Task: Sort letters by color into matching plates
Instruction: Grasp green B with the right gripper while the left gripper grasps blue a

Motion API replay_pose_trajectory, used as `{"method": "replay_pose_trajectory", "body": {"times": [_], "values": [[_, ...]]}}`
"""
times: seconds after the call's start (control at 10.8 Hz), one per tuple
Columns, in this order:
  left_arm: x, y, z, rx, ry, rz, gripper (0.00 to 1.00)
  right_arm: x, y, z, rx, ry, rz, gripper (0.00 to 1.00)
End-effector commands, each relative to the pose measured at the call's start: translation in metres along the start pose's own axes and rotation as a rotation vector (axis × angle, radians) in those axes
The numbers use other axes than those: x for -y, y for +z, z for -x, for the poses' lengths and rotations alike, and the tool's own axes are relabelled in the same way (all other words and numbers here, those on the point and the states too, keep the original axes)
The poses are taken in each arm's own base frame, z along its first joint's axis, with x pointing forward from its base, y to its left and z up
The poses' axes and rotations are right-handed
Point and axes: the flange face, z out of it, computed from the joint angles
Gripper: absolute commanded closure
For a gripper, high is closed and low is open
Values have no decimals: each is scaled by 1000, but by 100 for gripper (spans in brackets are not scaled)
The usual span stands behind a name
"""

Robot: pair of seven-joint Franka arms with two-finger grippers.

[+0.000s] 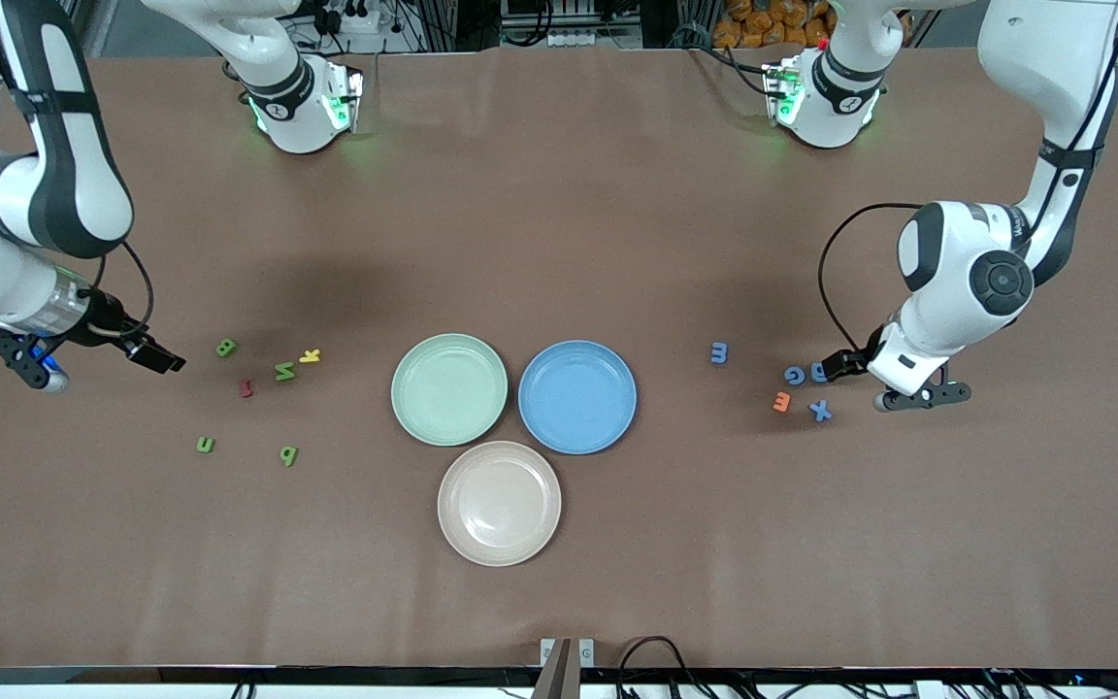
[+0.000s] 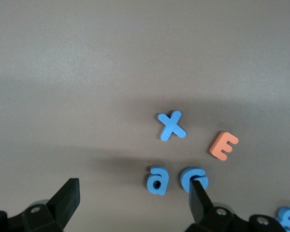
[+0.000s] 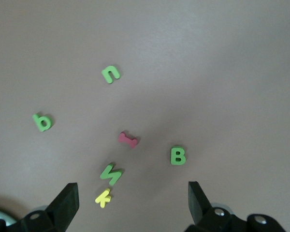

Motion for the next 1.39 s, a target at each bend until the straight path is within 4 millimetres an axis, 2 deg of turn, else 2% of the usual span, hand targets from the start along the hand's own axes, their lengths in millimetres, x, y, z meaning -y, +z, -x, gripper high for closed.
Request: {"method": "replay_pose_trajectory", "body": {"times": [0.0, 0.09, 0.28, 0.56, 0.65, 1.3], "values": [[0, 15, -4, -7, -15, -13, 0, -13, 47, -10, 13, 144, 13, 0], [0, 17, -3, -2, -14, -14, 0, -15, 62, -10, 28, 172, 19, 0], [-2, 28, 0, 3, -11, -25, 0, -24, 77, -12, 43, 204, 16, 0], [-22, 51, 9, -11, -16, -122, 0, -34, 107, -8, 19, 217, 20, 0], [-22, 57, 10, -11, -21, -143, 0, -36, 114, -7, 24, 217, 26, 0], [-23, 72, 14, 11, -34, -149, 0, -57, 144, 18, 5, 216, 37, 0]]}}
